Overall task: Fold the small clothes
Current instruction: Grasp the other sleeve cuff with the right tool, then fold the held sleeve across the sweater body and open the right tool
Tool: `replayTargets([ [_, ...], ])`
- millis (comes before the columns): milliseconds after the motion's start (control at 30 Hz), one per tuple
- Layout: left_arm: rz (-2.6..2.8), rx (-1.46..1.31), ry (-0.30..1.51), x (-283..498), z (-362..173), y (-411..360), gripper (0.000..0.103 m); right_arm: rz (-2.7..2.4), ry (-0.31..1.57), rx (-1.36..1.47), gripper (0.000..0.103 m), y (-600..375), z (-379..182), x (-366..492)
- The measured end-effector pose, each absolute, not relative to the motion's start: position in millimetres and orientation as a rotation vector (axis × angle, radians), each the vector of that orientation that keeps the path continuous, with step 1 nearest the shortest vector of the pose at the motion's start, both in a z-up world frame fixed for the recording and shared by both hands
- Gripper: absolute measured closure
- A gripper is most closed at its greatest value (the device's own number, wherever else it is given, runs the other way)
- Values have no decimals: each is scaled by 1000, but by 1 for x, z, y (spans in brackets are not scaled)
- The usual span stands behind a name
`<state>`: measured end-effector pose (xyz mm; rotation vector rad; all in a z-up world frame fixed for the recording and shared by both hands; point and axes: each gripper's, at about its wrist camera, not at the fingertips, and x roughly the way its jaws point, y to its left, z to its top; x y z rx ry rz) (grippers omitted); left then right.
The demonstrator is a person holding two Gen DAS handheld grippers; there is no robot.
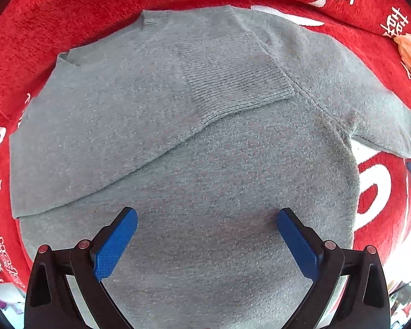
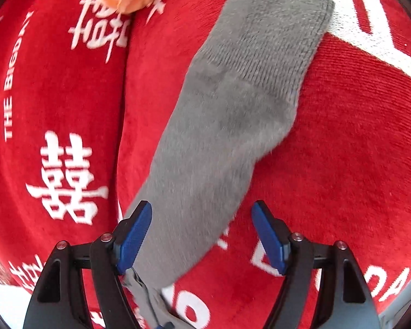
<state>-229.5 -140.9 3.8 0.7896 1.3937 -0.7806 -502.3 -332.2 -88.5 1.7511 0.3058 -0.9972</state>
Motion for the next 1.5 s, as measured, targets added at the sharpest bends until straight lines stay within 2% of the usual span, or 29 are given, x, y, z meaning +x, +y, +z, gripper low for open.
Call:
replayTargets([
  [367, -779, 786, 1389, -233, 1, -162, 1, -913, 178, 1814, 27, -358, -94, -497],
  [433, -779, 784, 1390, -231, 1, -165, 1, -874, 176, 1847, 53, -359, -97, -493],
  [467, -777, 785, 1387, -230, 3, -163, 1, -852, 175, 1862, 85, -359, -98, -491],
  [500, -776, 787, 1380, -226, 2, -158, 1, -834, 166, 1862, 96, -359, -98, -489],
  [733, -782, 767, 1363, -220, 9, -152, 1, -668, 131, 1776, 96, -362, -65, -457],
  [1000, -773, 715, 1367, -193, 19, -127, 1, -441, 256, 1577, 96, -359, -5, -365],
  [1167, -743, 683, 1362, -174, 26, -106, 1, -303, 402, 1407, 95, -336, 32, -284],
  [1267, -705, 644, 1366, -155, 29, -84, 1, -216, 554, 1242, 93, -306, 53, -222],
  [1367, -663, 610, 1373, -137, 29, -62, 1, -136, 672, 1167, 92, -270, 49, -172],
  [1500, -609, 577, 1380, -117, 24, -44, 1, -104, 799, 1167, 92, -229, 16, -125],
])
